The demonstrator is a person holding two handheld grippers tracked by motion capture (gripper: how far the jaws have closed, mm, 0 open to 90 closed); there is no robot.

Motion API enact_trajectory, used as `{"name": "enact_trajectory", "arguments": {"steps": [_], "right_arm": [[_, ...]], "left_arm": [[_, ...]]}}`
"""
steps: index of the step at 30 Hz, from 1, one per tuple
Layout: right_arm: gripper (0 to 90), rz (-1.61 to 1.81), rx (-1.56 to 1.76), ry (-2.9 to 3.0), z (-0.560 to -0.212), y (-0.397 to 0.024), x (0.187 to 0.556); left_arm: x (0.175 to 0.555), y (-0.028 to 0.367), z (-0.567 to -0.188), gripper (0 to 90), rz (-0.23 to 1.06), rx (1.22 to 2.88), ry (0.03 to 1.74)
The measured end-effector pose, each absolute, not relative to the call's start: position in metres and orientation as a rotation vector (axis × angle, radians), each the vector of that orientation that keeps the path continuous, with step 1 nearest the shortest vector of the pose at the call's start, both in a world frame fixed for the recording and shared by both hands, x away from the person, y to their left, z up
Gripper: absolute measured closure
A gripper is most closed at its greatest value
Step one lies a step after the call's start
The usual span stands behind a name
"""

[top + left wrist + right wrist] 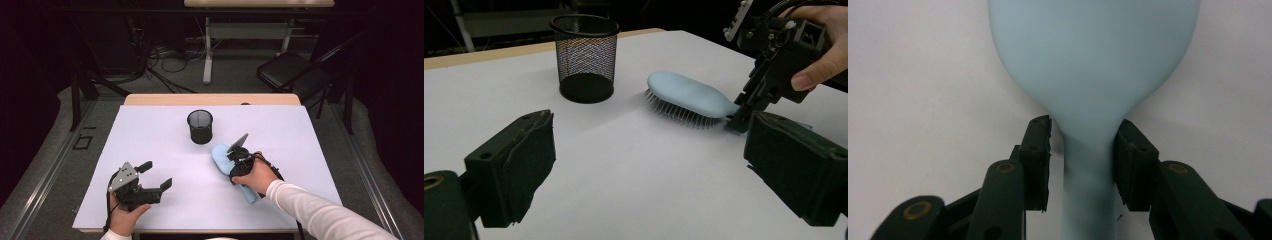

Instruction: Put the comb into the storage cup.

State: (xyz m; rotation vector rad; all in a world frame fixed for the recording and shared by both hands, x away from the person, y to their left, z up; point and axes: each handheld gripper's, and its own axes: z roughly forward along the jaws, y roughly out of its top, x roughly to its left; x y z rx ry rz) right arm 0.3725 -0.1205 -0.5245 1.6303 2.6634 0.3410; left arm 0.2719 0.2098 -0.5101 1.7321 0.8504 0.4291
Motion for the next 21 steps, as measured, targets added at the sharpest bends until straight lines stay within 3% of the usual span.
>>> {"name": "enact_trajectory", "arguments": {"steps": [21], "right_arm": [[67.7, 0.296, 1.634, 2.664, -0.5261, -0.1193, 0.3756]], "left_arm": [[0.2721, 0.2101, -0.5102, 6.4, 0.428, 1.731, 0.85]]}}
